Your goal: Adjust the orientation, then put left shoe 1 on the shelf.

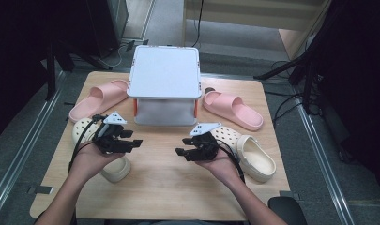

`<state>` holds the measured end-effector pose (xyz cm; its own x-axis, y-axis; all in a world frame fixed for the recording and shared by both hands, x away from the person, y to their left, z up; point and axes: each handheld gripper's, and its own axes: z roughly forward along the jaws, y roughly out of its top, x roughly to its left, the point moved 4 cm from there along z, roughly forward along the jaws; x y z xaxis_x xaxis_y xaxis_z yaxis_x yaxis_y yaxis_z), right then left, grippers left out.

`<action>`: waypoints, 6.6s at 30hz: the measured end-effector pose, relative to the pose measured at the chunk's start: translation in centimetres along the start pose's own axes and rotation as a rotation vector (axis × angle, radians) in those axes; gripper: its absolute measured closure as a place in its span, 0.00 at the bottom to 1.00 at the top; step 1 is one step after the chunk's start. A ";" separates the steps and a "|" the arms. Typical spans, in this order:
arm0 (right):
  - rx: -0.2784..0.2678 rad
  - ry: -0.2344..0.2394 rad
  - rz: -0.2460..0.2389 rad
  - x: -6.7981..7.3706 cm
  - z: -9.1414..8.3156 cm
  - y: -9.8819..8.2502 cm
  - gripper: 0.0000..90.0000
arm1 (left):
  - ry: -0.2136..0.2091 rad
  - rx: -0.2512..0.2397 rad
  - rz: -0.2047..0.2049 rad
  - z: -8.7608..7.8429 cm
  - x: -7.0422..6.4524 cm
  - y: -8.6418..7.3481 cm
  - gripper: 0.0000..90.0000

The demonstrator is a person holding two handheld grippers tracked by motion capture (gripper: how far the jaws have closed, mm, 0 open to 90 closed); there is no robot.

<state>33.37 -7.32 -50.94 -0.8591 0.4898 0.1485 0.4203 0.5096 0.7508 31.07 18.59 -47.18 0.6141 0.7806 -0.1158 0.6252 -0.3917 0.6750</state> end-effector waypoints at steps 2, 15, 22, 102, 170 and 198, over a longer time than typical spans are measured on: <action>-0.005 0.005 0.001 0.0 0.0 0.1 0.55 | 0.010 -0.009 -0.008 -0.5 0.3 -0.1 0.51; -0.005 0.031 0.005 0.1 0.3 0.6 0.55 | 0.059 -0.063 -0.090 -4.7 3.3 -1.6 0.51; 0.005 0.042 -0.002 0.0 0.6 0.7 0.55 | 0.096 -0.068 -0.168 -6.4 5.9 -3.2 0.50; -0.026 -0.050 0.078 -1.1 -3.1 -1.8 0.55 | -0.169 0.056 0.203 1.8 -2.0 3.3 0.85; 0.008 0.089 -0.001 2.9 0.1 -2.6 0.93 | -0.125 0.049 0.052 4.0 -0.3 -2.1 0.93; -0.025 0.074 0.001 4.1 0.7 -2.1 0.85 | -0.134 -0.030 -0.054 2.6 1.5 -0.1 0.83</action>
<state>29.16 -5.88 -52.37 -0.8783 0.4360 0.1963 0.4150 0.4909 0.7660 33.20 18.54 -49.28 0.6400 0.7273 -0.2478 0.6459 -0.3347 0.6861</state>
